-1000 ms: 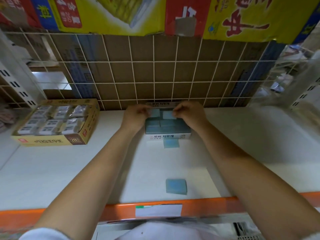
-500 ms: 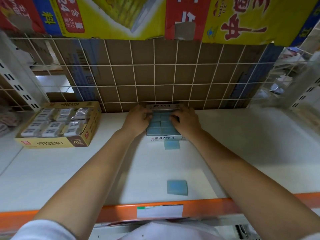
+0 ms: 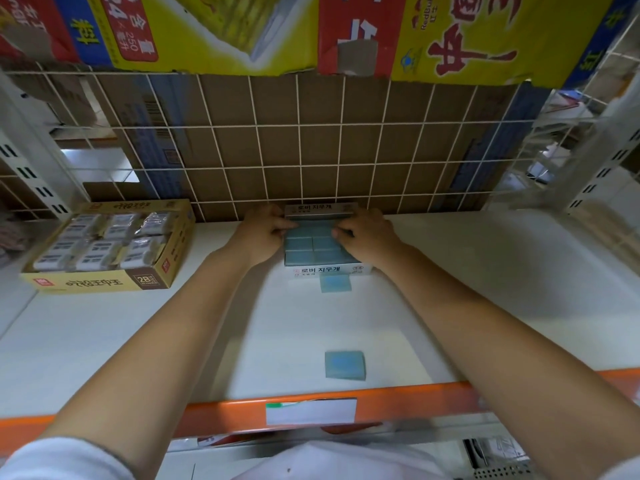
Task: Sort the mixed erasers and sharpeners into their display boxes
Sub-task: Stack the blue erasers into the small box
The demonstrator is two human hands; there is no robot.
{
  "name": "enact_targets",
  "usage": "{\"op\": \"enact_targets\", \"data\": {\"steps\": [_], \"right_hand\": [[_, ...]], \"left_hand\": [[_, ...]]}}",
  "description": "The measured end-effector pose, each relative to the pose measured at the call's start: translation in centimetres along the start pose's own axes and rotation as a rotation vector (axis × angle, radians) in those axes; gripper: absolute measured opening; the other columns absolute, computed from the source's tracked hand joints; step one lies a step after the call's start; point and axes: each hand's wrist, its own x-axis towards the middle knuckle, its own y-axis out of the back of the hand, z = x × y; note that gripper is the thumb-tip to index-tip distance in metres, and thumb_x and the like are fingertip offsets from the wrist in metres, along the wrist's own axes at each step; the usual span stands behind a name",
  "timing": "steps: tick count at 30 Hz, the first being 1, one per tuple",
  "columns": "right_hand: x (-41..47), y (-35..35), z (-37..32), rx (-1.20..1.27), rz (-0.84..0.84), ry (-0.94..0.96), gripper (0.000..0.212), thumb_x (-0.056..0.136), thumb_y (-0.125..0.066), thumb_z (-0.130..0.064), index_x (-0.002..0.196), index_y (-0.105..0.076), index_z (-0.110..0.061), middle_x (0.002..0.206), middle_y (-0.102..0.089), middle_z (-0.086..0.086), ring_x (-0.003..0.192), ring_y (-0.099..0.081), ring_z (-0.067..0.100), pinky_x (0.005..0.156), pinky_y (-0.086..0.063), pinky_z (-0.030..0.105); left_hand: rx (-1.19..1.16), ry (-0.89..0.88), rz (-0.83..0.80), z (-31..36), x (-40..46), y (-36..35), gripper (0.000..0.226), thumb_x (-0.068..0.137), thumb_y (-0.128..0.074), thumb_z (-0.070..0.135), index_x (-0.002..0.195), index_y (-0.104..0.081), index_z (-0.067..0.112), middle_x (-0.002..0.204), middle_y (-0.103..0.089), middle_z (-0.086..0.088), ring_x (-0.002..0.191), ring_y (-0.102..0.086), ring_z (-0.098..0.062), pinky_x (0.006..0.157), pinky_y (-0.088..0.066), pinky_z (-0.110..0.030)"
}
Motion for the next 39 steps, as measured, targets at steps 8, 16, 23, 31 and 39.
{"op": "enact_targets", "data": {"steps": [8,16,23,31,39], "right_hand": [[-7.2,-0.2,0.2,0.429,0.096,0.165,0.017,0.089,-0.055,-0.007,0.096,-0.070,-0.002,0.094,-0.069,0.012,0.087,-0.062,0.021,0.078,-0.048,0.030],[-8.2,-2.3,-0.5,0.196,0.017,0.088,0.035,0.097,-0.040,-0.027,0.130,-0.053,-0.026,0.117,-0.064,0.007,0.102,-0.057,0.026,0.080,-0.044,0.029],[-8.2,-2.2,0.1,0.186,0.044,0.041,0.027,0.092,-0.052,-0.031,0.115,-0.062,-0.020,0.111,-0.058,0.002,0.098,-0.054,0.021,0.074,-0.039,0.025],[-10.2,-1.4,1.4,0.431,0.018,-0.008,0.015,0.081,-0.067,-0.013,0.094,-0.063,-0.006,0.085,-0.050,-0.003,0.075,-0.044,0.012,0.068,-0.036,0.024],[-11.6,-0.6,1.3,0.798,-0.050,-0.160,0.015,0.080,-0.066,-0.003,0.083,-0.060,-0.017,0.080,-0.055,0.000,0.072,-0.051,0.012,0.059,-0.039,0.008]], "left_hand": [[-0.204,-0.204,0.159,3.0,-9.0,-0.1,0.022,0.079,-0.050,0.007,0.090,-0.070,0.010,0.088,-0.061,0.004,0.087,-0.050,-0.005,0.077,-0.032,-0.004],[-0.293,-0.239,-0.258,5.8,-14.2,-2.5,0.057,0.073,-0.051,0.056,0.109,-0.068,0.016,0.099,-0.056,0.008,0.097,-0.051,-0.002,0.090,-0.036,-0.010],[-0.256,-0.213,-0.254,5.7,-14.2,-2.9,0.040,0.068,-0.065,0.038,0.101,-0.071,0.015,0.098,-0.058,0.007,0.098,-0.047,-0.001,0.088,-0.031,-0.004],[-0.515,0.105,-0.108,3.8,-13.8,-2.1,0.037,0.076,-0.070,-0.002,0.077,-0.064,0.035,0.080,-0.067,-0.001,0.079,-0.059,-0.019,0.076,-0.045,-0.024],[-0.938,0.219,0.018,5.2,-13.6,-1.1,0.024,0.079,-0.062,-0.006,0.092,-0.069,0.013,0.070,-0.069,-0.003,0.066,-0.068,-0.018,0.070,-0.053,-0.018]]}}
